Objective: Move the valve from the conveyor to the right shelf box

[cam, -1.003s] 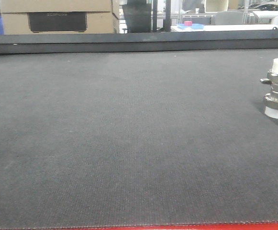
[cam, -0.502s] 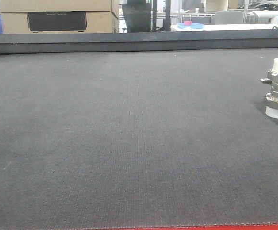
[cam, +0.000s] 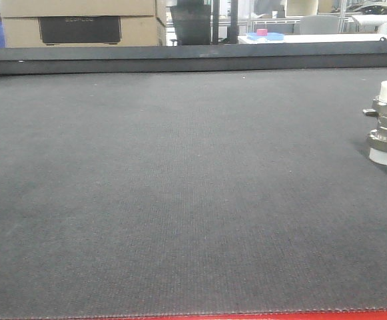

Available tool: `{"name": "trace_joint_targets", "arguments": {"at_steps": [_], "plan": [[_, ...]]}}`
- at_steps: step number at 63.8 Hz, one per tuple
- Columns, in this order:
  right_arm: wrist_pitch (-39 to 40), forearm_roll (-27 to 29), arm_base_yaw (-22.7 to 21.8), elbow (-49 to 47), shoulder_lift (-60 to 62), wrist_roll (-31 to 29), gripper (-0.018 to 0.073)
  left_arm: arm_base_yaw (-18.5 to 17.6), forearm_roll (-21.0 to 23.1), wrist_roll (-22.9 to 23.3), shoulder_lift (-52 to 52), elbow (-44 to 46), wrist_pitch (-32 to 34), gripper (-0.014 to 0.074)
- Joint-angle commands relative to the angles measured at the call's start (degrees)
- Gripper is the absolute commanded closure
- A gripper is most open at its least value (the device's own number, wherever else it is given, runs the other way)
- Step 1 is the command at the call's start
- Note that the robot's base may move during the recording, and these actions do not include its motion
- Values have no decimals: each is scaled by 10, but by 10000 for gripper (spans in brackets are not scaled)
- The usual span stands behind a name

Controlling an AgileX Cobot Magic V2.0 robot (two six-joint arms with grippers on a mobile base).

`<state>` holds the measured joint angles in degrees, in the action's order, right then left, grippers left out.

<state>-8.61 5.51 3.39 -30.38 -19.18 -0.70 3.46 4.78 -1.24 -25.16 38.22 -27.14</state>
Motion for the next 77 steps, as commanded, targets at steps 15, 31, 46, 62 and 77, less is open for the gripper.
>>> {"name": "trace_joint_targets", "arguments": {"at_steps": [15, 31, 46, 62, 77], "plan": [[-151, -24, -3, -138, -170, 0, -9, -38, 19, 4, -162, 134, -177, 8], [-364, -27, 1, -352, -382, -46, -9, -57, 19, 4, -260, 205, -267, 8], [-520, -27, 25, -510, -567, -72, -9, -60, 16, 4, -285, 209, -274, 8], [-564, -27, 31, -548, -702, -72, -9, -60, 1, 4, -288, 209, -274, 8], [-542, -27, 31, -548, -793, -72, -9, -60, -4, 4, -288, 209, -274, 8]]}}
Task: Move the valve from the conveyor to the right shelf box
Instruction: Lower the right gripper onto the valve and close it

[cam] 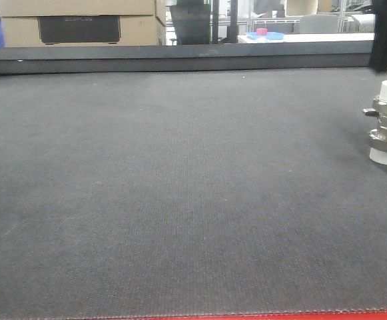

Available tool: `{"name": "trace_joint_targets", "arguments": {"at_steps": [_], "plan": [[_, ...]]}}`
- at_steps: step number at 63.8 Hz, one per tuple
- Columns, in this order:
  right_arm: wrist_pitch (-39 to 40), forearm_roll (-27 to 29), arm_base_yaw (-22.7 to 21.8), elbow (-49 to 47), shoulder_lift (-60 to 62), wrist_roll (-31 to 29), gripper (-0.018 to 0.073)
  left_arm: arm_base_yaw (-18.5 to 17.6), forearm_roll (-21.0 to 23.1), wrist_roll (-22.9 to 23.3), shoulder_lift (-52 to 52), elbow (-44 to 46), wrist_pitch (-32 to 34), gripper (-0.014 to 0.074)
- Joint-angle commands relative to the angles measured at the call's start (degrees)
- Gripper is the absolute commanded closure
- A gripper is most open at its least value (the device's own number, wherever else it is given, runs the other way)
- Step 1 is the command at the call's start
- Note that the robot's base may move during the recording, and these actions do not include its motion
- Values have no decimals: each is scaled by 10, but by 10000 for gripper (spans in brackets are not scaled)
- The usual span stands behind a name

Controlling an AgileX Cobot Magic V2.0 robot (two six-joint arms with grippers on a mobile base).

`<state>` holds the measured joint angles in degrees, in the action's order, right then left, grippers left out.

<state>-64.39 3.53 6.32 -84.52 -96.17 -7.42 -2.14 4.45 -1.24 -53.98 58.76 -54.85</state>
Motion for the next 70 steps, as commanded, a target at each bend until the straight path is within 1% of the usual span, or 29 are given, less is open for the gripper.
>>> {"name": "trace_joint_targets", "arguments": {"at_steps": [1, 18, 23, 29, 32, 33, 38, 39, 41, 42, 49, 53, 64, 70], "plan": [[17, -7, 2, -7, -27, -5, -9, -4, -1, 4, 0, 4, 3, 8], [31, -5, 2, -6, -81, -5, -8, -4, -1, 4, 0, 4, 0, 8], [29, -5, 2, -6, -85, -5, 32, -4, -1, 4, 0, 4, -3, 8], [26, -5, 2, -5, -88, -5, 172, -4, -1, 4, 0, 4, -17, 8], [24, -5, 2, -5, -88, -5, 292, -4, -1, 4, 0, 4, -30, 8], [23, -5, 2, -5, -88, -5, 351, -4, -1, 4, -1, 4, -38, 8], [23, -5, 2, -5, -87, -5, 568, -4, -2, 4, -11, 4, -72, 8], [23, -5, 2, -5, -86, -5, 634, -4, -2, 4, -14, 4, -79, 8], [23, -5, 2, -5, -83, -5, 717, -4, -2, 4, -20, 5, -92, 8], [24, -5, 2, -5, -81, -5, 727, -4, -2, 4, -25, 5, -102, 8], [29, 3, 2, 1, -57, -5, 712, -4, -4, 4, -63, 14, -132, 8], [50, 12, 2, 22, -26, -5, 712, -4, -14, 4, -90, 24, -131, 8], [126, 25, 2, 127, 84, -5, 712, -4, -65, 4, -151, 62, -118, 8], [163, 36, 2, 178, 139, -5, 712, -4, -83, 4, -188, 82, -100, 8]]}}
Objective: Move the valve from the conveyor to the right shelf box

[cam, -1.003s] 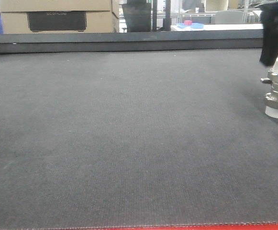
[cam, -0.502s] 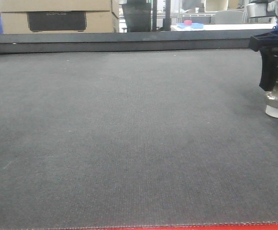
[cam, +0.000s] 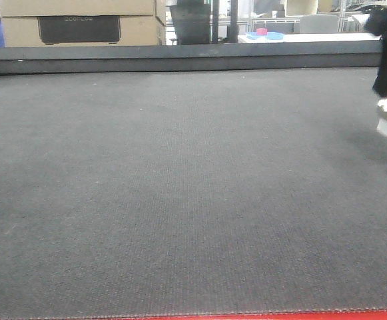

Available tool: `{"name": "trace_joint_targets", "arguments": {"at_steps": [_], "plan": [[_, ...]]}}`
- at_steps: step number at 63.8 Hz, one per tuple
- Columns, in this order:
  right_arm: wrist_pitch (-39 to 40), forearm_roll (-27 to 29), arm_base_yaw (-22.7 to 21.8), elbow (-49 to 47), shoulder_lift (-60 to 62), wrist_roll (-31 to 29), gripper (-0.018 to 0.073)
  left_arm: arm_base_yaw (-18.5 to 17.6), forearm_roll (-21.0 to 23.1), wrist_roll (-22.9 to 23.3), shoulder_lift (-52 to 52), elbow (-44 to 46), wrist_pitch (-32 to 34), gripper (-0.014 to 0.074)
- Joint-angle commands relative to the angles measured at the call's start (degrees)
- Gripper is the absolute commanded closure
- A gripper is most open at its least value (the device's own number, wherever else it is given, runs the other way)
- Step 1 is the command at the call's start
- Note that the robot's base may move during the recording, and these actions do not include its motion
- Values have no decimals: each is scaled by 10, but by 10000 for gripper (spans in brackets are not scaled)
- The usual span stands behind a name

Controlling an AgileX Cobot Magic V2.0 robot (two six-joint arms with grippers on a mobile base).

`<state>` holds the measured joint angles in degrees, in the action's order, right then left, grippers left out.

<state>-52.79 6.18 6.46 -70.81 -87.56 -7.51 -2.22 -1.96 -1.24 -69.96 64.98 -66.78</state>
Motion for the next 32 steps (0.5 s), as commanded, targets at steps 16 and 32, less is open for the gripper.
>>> {"name": "trace_joint_targets", "arguments": {"at_steps": [16, 32], "plan": [[79, 20, 0, 125, 138, -4, 712, -2, -22, 4, -132, 50, 58, 8], [77, 22, 0, 127, 146, -4, 712, -2, -22, 4, -213, 50, 99, 8]]}}
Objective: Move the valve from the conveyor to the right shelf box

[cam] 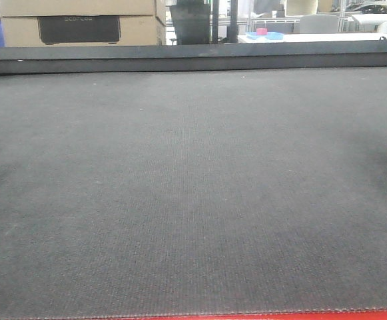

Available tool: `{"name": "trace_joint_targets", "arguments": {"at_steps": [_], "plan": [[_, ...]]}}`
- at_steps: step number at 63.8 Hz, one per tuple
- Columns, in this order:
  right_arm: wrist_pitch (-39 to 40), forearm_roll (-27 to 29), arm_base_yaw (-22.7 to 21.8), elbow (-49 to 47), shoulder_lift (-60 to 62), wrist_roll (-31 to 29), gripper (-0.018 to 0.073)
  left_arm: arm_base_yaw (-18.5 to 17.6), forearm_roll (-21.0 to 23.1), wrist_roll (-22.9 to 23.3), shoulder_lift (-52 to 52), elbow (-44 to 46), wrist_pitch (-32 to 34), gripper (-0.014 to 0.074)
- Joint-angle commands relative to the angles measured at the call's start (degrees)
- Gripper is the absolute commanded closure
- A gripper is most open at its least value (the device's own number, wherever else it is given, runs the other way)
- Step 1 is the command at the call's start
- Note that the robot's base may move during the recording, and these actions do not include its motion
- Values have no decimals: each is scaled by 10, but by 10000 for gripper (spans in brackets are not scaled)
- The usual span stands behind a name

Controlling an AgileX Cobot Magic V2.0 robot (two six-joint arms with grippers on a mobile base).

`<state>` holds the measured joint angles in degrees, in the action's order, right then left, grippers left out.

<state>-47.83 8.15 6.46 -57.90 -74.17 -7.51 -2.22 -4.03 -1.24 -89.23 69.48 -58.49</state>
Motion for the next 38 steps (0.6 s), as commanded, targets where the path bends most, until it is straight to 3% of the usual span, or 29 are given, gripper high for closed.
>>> {"name": "trace_joint_targets", "arguments": {"at_steps": [1, 17, 22, 27, 38], "plan": [[27, 2, 0, -2, 12, -4, 712, -2, -1, 4, -24, 5, 18, 8], [28, 2, 0, -2, 12, -4, 712, -2, -1, 4, -58, 5, 30, 10], [29, 2, 0, -2, 12, -4, 712, -2, -1, 4, -60, 5, 30, 57], [29, 2, 0, -2, 12, -4, 712, -2, 0, 4, -60, 5, 33, 170], [31, 2, 0, -2, 12, -4, 712, -2, 3, 4, -60, 5, 34, 617]]}}
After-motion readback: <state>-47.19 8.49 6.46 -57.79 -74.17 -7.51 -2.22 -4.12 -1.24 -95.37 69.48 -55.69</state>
